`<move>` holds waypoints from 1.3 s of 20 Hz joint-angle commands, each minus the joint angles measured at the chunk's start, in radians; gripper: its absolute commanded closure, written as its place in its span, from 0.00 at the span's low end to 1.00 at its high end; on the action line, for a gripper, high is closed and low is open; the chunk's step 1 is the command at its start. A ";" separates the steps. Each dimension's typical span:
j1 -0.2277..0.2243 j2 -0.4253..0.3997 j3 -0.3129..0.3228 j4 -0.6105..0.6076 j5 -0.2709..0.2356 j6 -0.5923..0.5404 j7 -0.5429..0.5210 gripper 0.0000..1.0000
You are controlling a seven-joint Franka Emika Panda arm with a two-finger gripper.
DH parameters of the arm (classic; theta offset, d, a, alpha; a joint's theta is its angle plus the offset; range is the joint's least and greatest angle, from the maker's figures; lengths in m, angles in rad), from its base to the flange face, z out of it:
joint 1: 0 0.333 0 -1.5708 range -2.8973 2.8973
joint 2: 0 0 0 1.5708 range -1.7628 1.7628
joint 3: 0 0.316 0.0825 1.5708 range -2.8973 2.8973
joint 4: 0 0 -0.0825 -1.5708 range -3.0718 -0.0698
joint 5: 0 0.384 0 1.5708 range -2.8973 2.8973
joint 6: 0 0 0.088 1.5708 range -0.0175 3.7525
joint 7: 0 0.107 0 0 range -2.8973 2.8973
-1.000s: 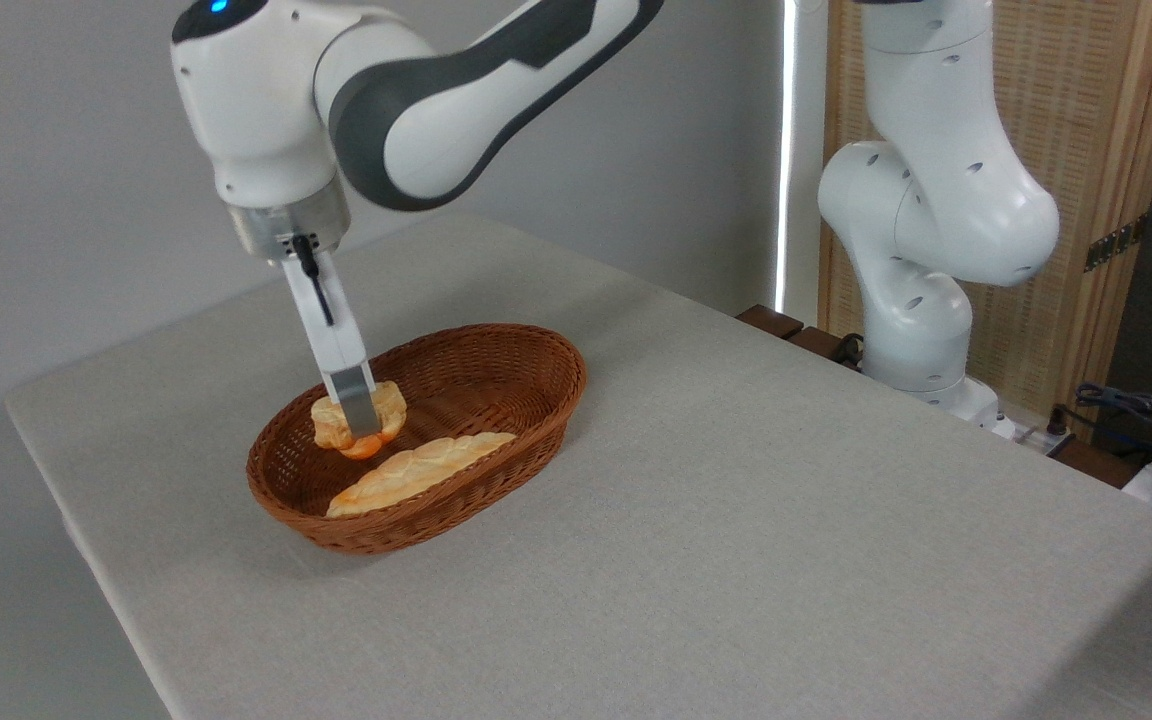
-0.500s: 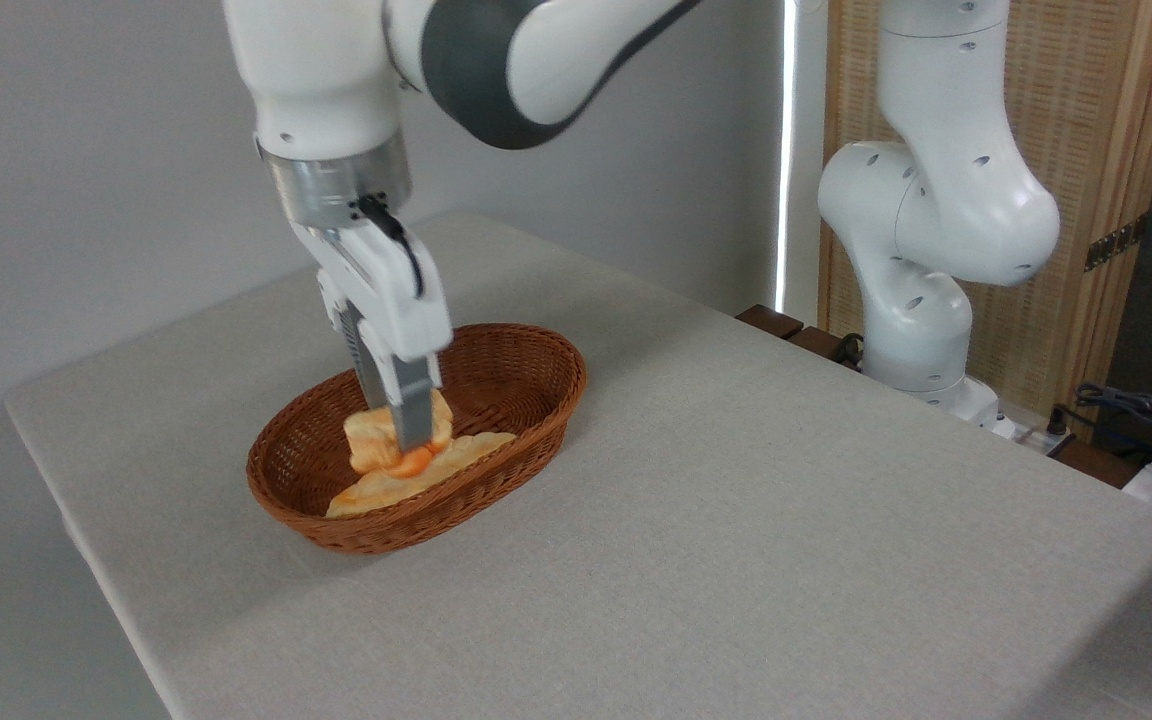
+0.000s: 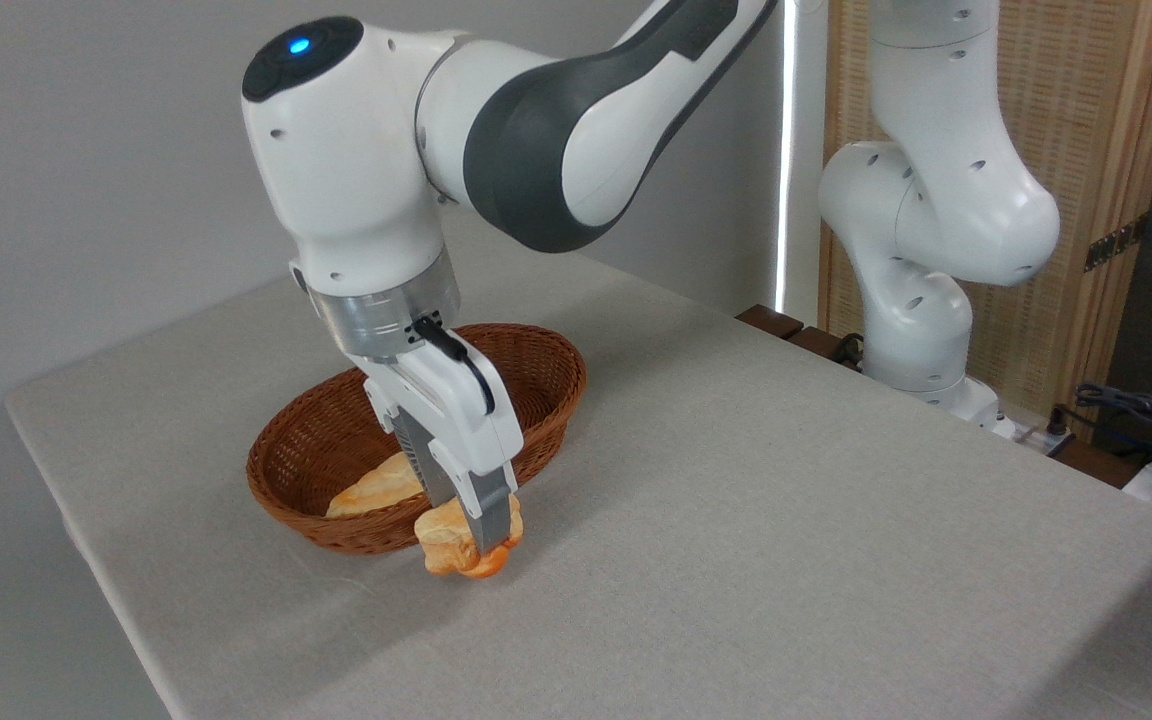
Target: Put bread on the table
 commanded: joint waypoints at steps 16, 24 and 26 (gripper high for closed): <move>-0.014 -0.036 -0.007 0.056 0.011 0.007 -0.012 0.00; -0.023 -0.078 -0.043 0.098 0.019 -0.001 -0.029 0.00; -0.023 -0.082 -0.043 0.098 0.019 -0.009 -0.035 0.00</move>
